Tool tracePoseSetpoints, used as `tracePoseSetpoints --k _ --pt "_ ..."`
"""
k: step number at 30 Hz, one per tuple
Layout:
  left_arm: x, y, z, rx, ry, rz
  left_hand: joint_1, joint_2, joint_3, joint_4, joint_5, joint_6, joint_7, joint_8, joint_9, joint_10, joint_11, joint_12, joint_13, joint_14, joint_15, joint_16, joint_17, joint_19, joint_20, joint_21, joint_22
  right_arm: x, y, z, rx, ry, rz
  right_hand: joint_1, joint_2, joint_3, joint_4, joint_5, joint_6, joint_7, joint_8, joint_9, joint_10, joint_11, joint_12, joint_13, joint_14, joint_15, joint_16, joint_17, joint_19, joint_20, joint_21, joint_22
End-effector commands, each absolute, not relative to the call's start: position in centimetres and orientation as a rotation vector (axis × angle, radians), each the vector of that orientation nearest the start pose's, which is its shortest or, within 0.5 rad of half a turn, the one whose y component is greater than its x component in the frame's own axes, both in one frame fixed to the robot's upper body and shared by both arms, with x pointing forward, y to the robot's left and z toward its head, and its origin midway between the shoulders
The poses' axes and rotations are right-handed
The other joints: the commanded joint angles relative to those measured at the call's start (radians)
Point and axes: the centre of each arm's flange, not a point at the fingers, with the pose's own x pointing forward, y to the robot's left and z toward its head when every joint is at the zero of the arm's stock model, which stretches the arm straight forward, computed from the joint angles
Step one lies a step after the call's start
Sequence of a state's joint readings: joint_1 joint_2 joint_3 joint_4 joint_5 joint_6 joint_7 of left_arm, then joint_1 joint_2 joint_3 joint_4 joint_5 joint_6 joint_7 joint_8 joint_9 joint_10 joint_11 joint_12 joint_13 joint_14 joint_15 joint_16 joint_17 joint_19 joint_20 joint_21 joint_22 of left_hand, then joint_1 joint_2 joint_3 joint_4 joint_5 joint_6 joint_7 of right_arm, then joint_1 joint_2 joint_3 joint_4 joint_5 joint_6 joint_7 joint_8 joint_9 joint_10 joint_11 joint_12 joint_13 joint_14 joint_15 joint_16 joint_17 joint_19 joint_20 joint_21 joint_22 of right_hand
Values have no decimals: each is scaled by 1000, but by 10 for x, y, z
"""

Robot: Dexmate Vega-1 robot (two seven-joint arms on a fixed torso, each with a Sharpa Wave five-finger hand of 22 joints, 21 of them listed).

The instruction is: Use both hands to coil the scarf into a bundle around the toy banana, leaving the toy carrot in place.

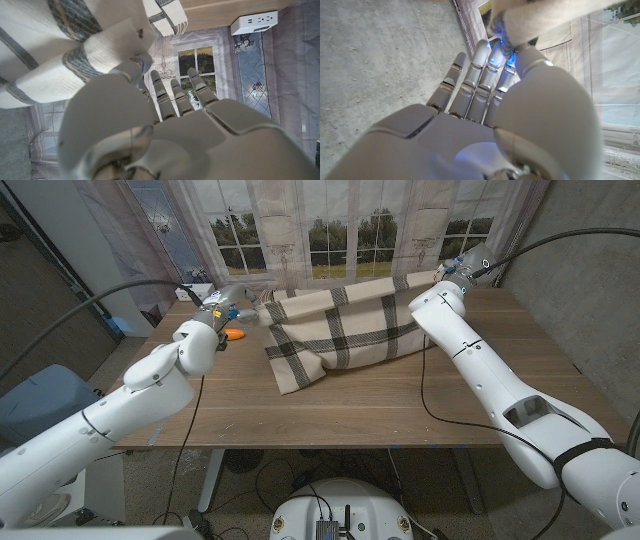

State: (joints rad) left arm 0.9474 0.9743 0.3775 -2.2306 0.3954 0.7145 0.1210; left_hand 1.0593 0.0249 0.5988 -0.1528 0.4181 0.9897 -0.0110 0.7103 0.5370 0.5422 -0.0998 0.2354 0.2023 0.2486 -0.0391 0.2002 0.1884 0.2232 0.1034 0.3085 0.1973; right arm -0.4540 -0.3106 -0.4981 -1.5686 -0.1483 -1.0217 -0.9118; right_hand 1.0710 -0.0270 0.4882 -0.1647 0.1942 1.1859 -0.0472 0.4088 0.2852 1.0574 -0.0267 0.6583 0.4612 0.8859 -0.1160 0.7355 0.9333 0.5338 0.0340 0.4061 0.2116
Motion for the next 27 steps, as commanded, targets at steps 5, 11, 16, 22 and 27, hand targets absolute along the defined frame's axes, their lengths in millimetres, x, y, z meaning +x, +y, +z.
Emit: tracePoseSetpoints --k 5,11,16,22,27 --pt "516 286 108 1302 -489 504 -3 -14 12 2 8 133 125 3 -1 2 -8 -1 5 6 -54 -4 3 6 -2 8 4 628 -255 188 -631 -353 -999 -1 9 15 4 0 23 21 2 4 2 -4 -5 2 4 -93 -1 6 -6 4 6 4" --pt "520 288 112 1313 -474 534 -7 -15 16 4 10 130 123 4 1 0 -9 -3 5 6 -55 -4 3 7 -3 8 4 638 -250 196 -644 -349 -983 0 12 13 4 -1 24 20 2 3 1 -3 -5 2 5 -93 0 3 -6 4 8 4" --pt "523 290 113 1317 -461 554 -10 -17 19 5 11 129 117 4 -1 -1 -10 -4 5 6 -57 -4 3 7 -4 8 4 646 -245 204 -655 -348 -970 2 13 12 3 -2 22 19 1 2 0 -8 -6 3 2 -92 0 1 -6 3 9 4" --pt "529 294 113 1307 -456 571 -15 -17 24 7 12 118 108 -2 -6 -6 -12 -7 6 7 -57 -4 4 10 -6 9 4 656 -239 211 -667 -339 -946 0 15 10 4 -1 21 14 -1 -1 -5 -8 -11 -1 0 -92 -1 -2 -6 4 12 3" --pt "534 297 111 1300 -443 587 -22 -18 28 10 11 107 103 -10 -17 -8 -12 -10 6 8 -57 -3 4 15 -10 12 4 666 -235 218 -669 -331 -928 -1 19 4 7 -1 16 10 -6 -6 -8 -8 -17 -7 -3 -94 2 -3 -2 6 15 3"
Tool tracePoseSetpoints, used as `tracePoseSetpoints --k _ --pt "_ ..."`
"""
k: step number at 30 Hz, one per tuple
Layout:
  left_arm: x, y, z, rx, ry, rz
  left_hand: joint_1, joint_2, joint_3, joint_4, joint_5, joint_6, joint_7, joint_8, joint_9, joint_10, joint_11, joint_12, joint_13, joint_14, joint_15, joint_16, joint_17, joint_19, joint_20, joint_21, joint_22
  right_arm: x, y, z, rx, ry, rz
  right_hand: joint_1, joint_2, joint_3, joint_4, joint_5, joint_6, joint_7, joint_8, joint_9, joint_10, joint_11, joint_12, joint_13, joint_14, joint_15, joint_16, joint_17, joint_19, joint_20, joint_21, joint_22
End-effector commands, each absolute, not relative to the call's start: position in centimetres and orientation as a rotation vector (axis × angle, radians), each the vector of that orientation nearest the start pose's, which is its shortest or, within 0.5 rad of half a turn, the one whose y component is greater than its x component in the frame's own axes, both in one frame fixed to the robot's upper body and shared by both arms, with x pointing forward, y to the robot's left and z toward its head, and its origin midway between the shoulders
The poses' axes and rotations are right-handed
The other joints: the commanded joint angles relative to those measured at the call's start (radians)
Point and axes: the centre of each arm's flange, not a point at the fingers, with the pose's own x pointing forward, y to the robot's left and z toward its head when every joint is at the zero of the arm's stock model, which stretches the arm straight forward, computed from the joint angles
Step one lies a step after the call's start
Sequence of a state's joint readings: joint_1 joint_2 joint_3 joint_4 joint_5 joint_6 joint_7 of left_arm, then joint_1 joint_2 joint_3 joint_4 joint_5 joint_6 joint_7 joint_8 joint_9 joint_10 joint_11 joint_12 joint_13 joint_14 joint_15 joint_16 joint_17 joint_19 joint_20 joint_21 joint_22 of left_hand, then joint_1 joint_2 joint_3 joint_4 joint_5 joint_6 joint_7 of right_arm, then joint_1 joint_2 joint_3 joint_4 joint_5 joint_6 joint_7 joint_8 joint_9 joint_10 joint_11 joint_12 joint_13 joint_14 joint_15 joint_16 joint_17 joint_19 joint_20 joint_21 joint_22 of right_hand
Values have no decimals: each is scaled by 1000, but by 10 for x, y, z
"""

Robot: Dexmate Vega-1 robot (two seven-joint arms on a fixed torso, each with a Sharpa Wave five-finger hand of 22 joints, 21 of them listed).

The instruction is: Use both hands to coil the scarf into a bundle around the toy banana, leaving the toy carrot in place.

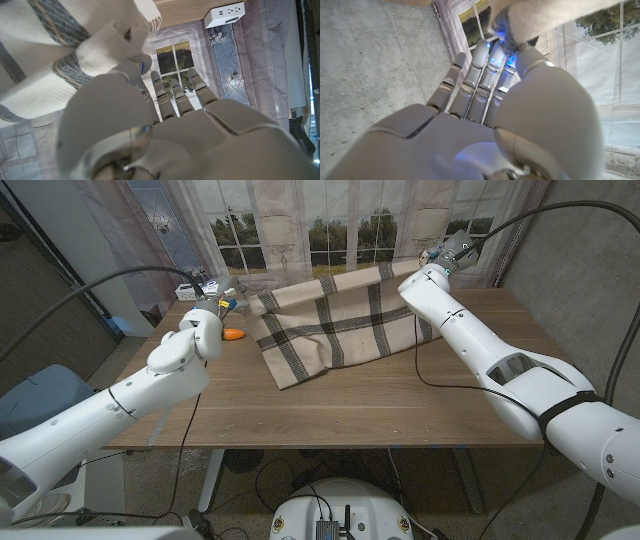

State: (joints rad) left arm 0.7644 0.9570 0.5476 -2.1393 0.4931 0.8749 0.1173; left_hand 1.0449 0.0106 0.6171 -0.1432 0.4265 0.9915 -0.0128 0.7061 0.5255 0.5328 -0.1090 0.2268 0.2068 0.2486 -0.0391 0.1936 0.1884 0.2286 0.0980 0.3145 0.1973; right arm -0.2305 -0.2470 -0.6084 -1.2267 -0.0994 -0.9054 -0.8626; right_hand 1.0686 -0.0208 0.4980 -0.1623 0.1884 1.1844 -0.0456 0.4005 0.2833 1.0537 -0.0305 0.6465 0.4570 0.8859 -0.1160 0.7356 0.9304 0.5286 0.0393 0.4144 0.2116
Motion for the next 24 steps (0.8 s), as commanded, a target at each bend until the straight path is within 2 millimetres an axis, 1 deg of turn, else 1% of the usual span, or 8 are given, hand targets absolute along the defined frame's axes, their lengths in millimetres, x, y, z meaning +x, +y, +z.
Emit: tracePoseSetpoints --k 1,11,13,16,19,21,23,24 --pt "535 297 111 1299 -437 588 -9 -4 10 0 2 106 105 -6 -7 -2 -4 -3 2 8 -58 3 4 10 -5 6 4 668 -234 219 -666 -330 -924 1 13 -8 4 4 15 8 0 -5 -6 -4 -7 -5 -4 -95 4 0 4 0 7 3" --pt "543 302 110 1288 -415 614 -20 2 16 8 0 88 92 -15 -16 -11 -6 -7 3 7 -55 3 6 12 -3 8 5 684 -228 229 -666 -319 -885 1 25 -21 8 5 9 4 -6 -12 -19 -14 -16 -9 -10 -94 12 -1 9 -1 13 3" --pt "545 303 110 1289 -406 619 -25 4 16 11 -1 80 90 -19 -21 -13 -5 -8 4 7 -54 4 7 12 -3 8 5 687 -227 231 -664 -314 -868 2 30 -28 8 5 1 -6 -10 -14 -30 -19 -20 -8 -13 -96 17 -1 9 -1 15 3" --pt "547 302 110 1298 -394 638 -42 9 14 20 -8 48 74 -35 -32 -24 -2 -11 5 8 -51 5 9 11 1 8 6 692 -226 233 -658 -302 -829 0 44 -34 14 6 -12 -15 -18 -19 -48 -10 -33 -17 -22 -94 17 -4 10 1 17 2" --pt "549 302 109 1311 -381 662 -59 13 3 29 -20 30 66 -45 -41 -32 1 -14 6 7 -48 6 10 10 5 8 6 695 -226 233 -652 -300 -808 -7 65 -41 22 6 -50 -20 -37 -27 -70 -10 -50 -29 -37 -93 11 -14 8 6 20 2" --pt "550 301 108 1327 -367 685 -67 18 -10 32 -35 7 50 -57 -49 -37 2 -14 7 7 -46 8 10 9 6 8 6 696 -227 233 -645 -298 -799 -12 77 -37 25 6 -64 -22 -47 -33 -88 -8 -63 -38 -50 -86 -11 -38 8 8 22 1" --pt "551 300 108 1344 -353 719 -73 25 -21 33 -51 -13 50 -69 -58 -38 3 -14 8 6 -44 9 10 9 9 8 6 697 -229 233 -633 -293 -779 -28 85 -30 31 5 -82 -23 -61 -42 -115 -6 -83 -51 -59 -83 -52 -82 4 11 24 0" --pt "552 300 107 1350 -339 733 -79 33 -28 35 -62 -30 44 -80 -64 -41 3 -14 9 6 -43 9 10 9 10 9 6 697 -231 233 -626 -291 -766 -44 88 -31 37 3 -119 -22 -81 -48 -132 -3 -96 -61 -60 -83 -73 -110 -6 16 23 -1"
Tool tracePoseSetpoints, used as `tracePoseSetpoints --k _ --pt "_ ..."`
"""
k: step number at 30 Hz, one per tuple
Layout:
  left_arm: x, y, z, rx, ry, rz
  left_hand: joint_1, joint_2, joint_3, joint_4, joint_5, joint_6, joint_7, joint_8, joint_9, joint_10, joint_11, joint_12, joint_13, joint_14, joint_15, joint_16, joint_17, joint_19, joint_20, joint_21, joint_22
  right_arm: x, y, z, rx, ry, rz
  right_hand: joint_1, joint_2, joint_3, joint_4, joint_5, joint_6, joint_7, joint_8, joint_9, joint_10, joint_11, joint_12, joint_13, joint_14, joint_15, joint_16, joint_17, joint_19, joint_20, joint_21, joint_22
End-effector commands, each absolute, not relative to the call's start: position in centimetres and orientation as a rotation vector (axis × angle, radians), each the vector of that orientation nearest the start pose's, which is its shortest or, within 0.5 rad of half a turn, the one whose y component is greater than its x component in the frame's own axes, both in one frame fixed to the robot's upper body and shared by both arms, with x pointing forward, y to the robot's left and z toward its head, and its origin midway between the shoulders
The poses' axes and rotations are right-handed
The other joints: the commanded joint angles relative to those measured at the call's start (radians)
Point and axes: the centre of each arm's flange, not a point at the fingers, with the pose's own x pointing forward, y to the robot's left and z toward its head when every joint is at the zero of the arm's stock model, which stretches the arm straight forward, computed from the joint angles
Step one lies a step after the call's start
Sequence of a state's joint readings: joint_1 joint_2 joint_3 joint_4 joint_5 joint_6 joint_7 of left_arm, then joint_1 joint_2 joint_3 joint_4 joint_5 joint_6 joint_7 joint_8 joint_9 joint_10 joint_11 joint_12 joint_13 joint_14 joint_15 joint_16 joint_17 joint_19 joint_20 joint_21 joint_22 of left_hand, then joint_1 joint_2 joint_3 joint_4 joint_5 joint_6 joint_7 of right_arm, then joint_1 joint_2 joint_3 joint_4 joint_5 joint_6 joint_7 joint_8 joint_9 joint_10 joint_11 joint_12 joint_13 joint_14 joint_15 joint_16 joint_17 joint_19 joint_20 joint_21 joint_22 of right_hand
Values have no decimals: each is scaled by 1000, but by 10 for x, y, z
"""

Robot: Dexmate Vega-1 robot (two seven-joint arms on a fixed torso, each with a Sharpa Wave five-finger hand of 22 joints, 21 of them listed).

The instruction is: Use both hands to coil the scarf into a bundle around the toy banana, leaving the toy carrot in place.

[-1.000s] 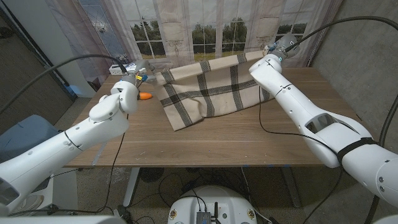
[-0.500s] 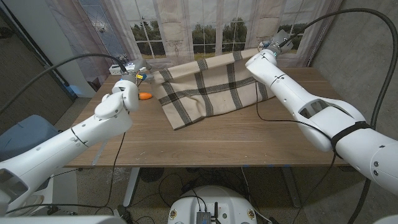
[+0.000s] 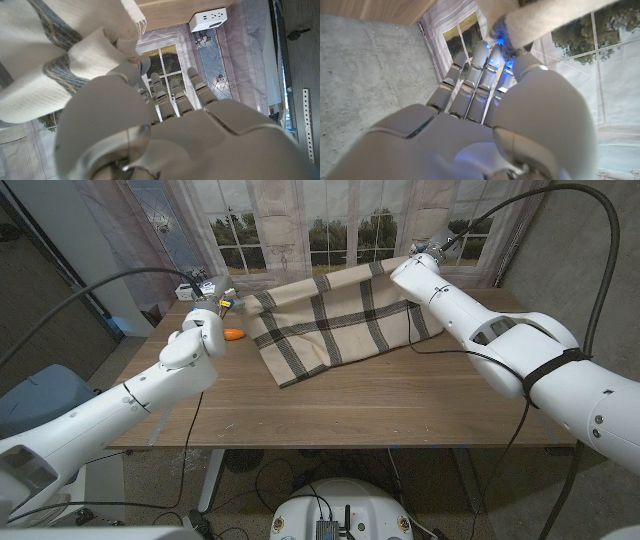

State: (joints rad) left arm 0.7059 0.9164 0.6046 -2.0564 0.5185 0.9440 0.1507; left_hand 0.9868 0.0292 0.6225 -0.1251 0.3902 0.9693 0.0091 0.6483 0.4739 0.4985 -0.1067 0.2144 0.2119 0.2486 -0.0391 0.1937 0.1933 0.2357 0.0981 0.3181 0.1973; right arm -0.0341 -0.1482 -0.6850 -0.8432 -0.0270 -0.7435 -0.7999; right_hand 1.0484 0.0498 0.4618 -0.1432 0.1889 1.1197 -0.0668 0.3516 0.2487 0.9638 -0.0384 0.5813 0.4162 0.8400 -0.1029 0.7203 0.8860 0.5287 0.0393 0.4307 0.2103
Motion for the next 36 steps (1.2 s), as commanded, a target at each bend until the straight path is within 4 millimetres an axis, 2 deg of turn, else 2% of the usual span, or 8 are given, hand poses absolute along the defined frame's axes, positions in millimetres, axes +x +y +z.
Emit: tracePoseSetpoints --k 1,4,7,10,14,23,31,36 --pt "553 300 107 1357 -331 752 -31 31 -46 23 -44 -36 24 -41 -25 -12 2 -1 5 5 -42 11 5 1 12 5 6 697 -232 233 -617 -290 -753 -41 18 5 23 0 -71 -3 -44 -19 -64 5 -46 -28 -24 -87 -82 -91 -9 20 7 0" --pt "555 299 106 1369 -299 810 -59 57 -74 34 -80 -111 13 -97 -56 -24 7 -1 7 4 -39 11 2 -2 16 5 6 696 -239 232 -610 -278 -698 -192 -1 -52 87 -9 -177 -8 -114 -38 -141 17 -104 -62 -65 -61 -144 -164 -52 48 -2 -3" --pt "558 298 105 1382 -278 884 -71 73 -88 34 -102 -153 6 -135 -78 -32 9 1 7 6 -35 10 -1 -4 19 4 6 695 -245 231 -597 -269 -646 -301 -16 -90 125 -1 -260 -4 -157 -47 -243 44 -171 -89 -143 -24 -218 -230 -104 72 -19 -5" --pt "562 296 104 1401 -250 971 -79 80 -99 32 -117 -187 -16 -165 -95 -35 9 3 8 8 -35 9 -4 -5 21 4 6 694 -251 229 -587 -260 -606 -360 -25 -114 146 0 -330 -2 -173 -49 -292 41 -205 -102 -184 -11 -251 -258 -149 83 -36 -6" --pt "567 295 101 1402 -211 1053 -92 89 -114 32 -135 -225 -34 -201 -114 -42 8 3 8 10 -36 9 -5 -7 23 4 7 687 -261 224 -550 -262 -562 -435 -42 -149 171 2 -380 7 -171 -50 -338 76 -241 -116 -248 13 -298 -291 -192 97 -54 -8" --pt "566 292 97 1334 -253 1007 -188 97 -157 75 -184 -329 -70 -303 -171 -52 6 9 8 35 -40 12 -3 -5 15 7 8 671 -276 208 -575 -214 -547 -362 5 -98 118 11 -392 15 -162 -50 -359 75 -263 -129 -285 22 -339 -332 -162 89 -44 -11" --pt "564 289 94 1214 -310 728 -274 74 -192 99 -200 -440 -62 -397 -219 -106 32 -4 6 35 -9 4 -4 -29 31 -1 10 662 -280 189 -733 -156 -561 -295 37 -49 58 6 -434 -1 -168 -51 -413 52 -296 -141 -337 11 -396 -376 -151 80 -40 -14" --pt "562 281 90 1197 -334 620 -311 55 -212 104 -206 -495 -64 -435 -237 -135 45 -10 5 17 5 -2 -3 -50 41 -9 11 659 -280 180 -820 -133 -556 -286 44 -44 45 3 -470 -5 -174 -51 -453 54 -316 -145 -366 18 -413 -382 -153 74 -41 -15"
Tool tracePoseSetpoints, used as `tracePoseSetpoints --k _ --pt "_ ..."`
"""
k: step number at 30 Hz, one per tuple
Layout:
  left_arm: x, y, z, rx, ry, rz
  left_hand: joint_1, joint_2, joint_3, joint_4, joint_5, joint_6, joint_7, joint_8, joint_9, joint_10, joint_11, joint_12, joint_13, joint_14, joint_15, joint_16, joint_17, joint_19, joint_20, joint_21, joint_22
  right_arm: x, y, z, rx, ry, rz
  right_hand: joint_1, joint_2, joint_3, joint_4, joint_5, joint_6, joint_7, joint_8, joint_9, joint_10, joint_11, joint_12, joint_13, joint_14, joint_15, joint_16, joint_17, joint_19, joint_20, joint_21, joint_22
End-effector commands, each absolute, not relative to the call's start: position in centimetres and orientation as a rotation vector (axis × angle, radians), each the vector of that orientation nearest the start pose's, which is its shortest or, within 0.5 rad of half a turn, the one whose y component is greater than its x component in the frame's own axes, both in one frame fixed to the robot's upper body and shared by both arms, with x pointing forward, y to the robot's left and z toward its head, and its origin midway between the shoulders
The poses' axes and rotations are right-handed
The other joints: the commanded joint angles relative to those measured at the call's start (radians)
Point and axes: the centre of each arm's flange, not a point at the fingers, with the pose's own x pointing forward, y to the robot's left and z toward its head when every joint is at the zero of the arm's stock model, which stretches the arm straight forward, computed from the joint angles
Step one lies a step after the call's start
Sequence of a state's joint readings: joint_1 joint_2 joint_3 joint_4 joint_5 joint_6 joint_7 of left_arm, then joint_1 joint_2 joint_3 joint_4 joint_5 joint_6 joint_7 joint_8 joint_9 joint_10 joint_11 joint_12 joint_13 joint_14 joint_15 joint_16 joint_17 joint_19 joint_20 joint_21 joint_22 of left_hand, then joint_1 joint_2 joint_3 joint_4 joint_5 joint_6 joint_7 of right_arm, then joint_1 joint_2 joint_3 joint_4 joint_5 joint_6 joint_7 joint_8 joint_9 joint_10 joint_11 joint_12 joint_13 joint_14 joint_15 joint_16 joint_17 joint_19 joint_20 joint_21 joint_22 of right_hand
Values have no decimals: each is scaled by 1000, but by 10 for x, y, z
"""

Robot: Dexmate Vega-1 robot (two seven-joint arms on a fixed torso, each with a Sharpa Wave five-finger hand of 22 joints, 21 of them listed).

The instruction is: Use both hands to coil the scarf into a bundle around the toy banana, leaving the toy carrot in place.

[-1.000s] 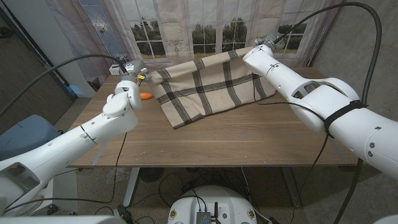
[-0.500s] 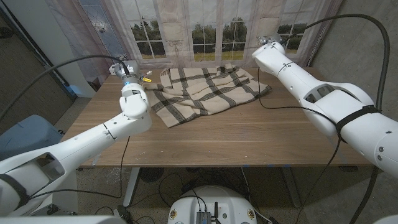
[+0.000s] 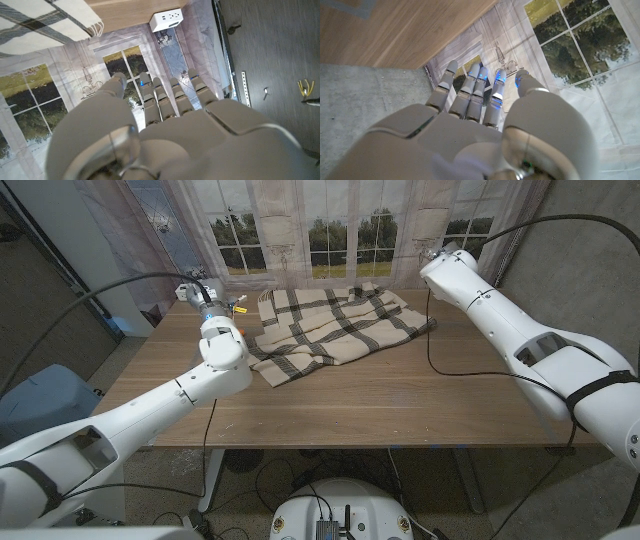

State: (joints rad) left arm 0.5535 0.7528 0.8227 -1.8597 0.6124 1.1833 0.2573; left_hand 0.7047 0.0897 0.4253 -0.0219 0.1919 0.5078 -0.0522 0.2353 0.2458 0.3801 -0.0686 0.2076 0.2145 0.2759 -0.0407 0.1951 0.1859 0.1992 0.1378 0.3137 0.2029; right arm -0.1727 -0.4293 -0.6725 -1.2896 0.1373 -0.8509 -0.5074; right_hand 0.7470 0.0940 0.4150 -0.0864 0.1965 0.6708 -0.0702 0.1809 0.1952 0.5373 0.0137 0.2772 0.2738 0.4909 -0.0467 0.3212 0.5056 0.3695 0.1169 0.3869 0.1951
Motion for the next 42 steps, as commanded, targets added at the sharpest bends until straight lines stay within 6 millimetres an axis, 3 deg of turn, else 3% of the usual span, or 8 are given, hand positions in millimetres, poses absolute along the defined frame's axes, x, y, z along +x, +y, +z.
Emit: tracePoseSetpoints --k 1,10,20,31,42 --pt "562 280 89 1191 -337 601 -34 -7 -17 3 -8 -40 -1 -26 -11 -23 8 -4 2 -12 10 -4 5 -14 0 -5 5 658 -278 179 -844 -127 -563 16 2 4 -13 -5 -28 -1 -4 2 -29 0 -13 -3 -24 -37 -18 -3 7 -4 2 0" --pt "562 274 79 1138 -340 434 -105 -20 -45 22 -11 -152 -11 -65 -38 -104 22 -18 0 -60 44 -10 9 -54 21 -21 7 655 -268 164 -1018 -101 -569 24 3 12 -29 -7 -83 -16 -9 2 -77 -25 -37 -8 -58 -55 -45 -20 8 -12 2 -2" --pt "567 275 65 1084 -323 327 -155 -30 -66 33 -14 -237 -30 -70 -53 -160 33 -20 -5 -106 63 -13 9 -80 31 -33 7 657 -257 142 -1166 -53 -550 40 -9 28 -57 -3 -162 -35 -10 1 -146 -40 -69 -16 -110 -64 -88 -49 8 -27 -2 -5" --pt "580 276 47 1011 -300 173 -188 -27 -76 45 -14 -280 -31 -68 -59 -192 47 -21 -9 -131 81 -13 9 -91 40 -39 6 657 -247 120 -1273 2 -524 56 -27 42 -76 2 -248 -38 -12 -1 -204 -41 -85 -23 -164 -56 -121 -74 11 -37 -7 -8" --pt "591 277 35 973 -269 53 -208 -24 -81 51 -14 -297 -24 -64 -62 -207 53 -19 -10 -141 88 -12 9 -101 50 -44 6 658 -237 100 -1389 69 -543 73 -40 52 -87 7 -281 -43 -8 -2 -233 -51 -89 -28 -173 -56 -126 -88 19 -46 -8 -9"
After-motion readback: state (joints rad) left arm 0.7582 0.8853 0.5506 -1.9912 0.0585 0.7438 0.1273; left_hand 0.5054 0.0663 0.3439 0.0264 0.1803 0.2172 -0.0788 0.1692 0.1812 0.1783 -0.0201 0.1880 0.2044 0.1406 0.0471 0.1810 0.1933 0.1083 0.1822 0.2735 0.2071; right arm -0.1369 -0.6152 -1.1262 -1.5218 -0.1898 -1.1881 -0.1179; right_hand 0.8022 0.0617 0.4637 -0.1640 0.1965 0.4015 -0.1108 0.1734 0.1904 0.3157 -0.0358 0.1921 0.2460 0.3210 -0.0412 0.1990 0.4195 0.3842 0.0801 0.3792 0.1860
